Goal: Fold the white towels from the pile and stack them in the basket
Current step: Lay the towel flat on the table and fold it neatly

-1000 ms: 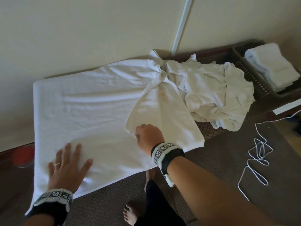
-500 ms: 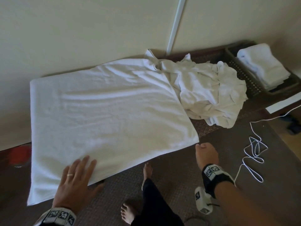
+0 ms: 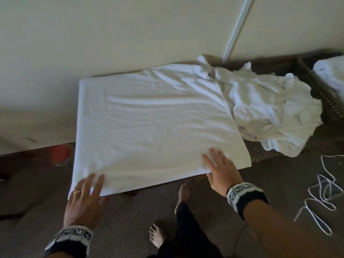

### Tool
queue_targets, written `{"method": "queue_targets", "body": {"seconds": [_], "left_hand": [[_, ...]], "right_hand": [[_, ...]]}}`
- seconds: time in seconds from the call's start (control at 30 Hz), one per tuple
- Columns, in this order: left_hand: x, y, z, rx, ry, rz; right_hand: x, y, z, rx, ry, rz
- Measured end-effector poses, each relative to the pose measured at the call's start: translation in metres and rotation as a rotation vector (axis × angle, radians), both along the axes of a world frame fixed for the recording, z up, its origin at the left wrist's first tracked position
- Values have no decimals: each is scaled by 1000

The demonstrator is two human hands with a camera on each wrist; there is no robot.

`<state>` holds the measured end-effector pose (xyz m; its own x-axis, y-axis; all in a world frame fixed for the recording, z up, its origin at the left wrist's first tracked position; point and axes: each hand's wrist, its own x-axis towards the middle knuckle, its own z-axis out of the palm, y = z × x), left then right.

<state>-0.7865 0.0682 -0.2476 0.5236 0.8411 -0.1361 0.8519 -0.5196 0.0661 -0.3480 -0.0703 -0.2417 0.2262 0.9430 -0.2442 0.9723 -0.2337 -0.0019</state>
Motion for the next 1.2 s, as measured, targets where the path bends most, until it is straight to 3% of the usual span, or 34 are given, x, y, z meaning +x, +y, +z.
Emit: {"method": "queue_targets", "body": {"seconds": [0.27, 0.53, 0.73, 0.8, 0.9, 1.0, 1.2], "left_hand": [[-7, -10, 7, 127, -51, -8], [22, 0, 20, 74, 141, -55], [38, 7, 41, -75, 165, 40], [42, 8, 57, -136, 176, 107], [39, 12, 70, -151, 329, 95], [38, 19, 70, -297, 372, 123], [40, 62, 82, -305, 418, 227]], "right_hand": [[1, 2, 1, -58, -159, 143], [7, 12, 16, -54, -210, 244], [20, 29, 45, -143, -274, 9], [18, 33, 57, -220, -285, 10], [23, 34, 65, -357, -274, 6], [24, 30, 68, -449, -241, -25], [57, 57, 79, -344, -233, -115]]}}
